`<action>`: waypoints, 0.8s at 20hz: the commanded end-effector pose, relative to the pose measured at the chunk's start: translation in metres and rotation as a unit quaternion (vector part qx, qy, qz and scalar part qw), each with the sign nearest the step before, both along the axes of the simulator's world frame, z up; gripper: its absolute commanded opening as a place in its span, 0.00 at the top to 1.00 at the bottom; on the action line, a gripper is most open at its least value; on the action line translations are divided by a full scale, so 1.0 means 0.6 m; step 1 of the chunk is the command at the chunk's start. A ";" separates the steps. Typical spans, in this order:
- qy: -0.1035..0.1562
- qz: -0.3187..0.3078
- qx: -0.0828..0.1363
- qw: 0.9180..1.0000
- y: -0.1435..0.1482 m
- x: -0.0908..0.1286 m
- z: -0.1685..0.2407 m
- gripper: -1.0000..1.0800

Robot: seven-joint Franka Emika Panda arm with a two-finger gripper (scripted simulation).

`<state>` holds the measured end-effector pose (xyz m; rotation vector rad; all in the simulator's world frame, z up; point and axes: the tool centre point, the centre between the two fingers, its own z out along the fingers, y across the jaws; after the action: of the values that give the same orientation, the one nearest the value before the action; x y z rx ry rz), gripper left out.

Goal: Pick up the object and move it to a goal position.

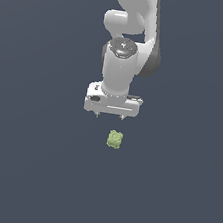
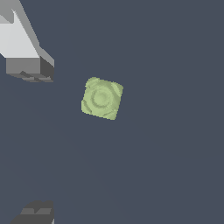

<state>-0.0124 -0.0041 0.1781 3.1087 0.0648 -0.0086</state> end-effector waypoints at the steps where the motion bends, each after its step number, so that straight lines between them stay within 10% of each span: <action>1: 0.000 0.000 0.000 1.000 0.000 0.000 0.000 0.04; 16: 0.012 -0.012 0.009 1.000 -0.012 -0.008 -0.015 0.04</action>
<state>-0.0174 -0.0121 0.1700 3.1274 0.0295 -0.0455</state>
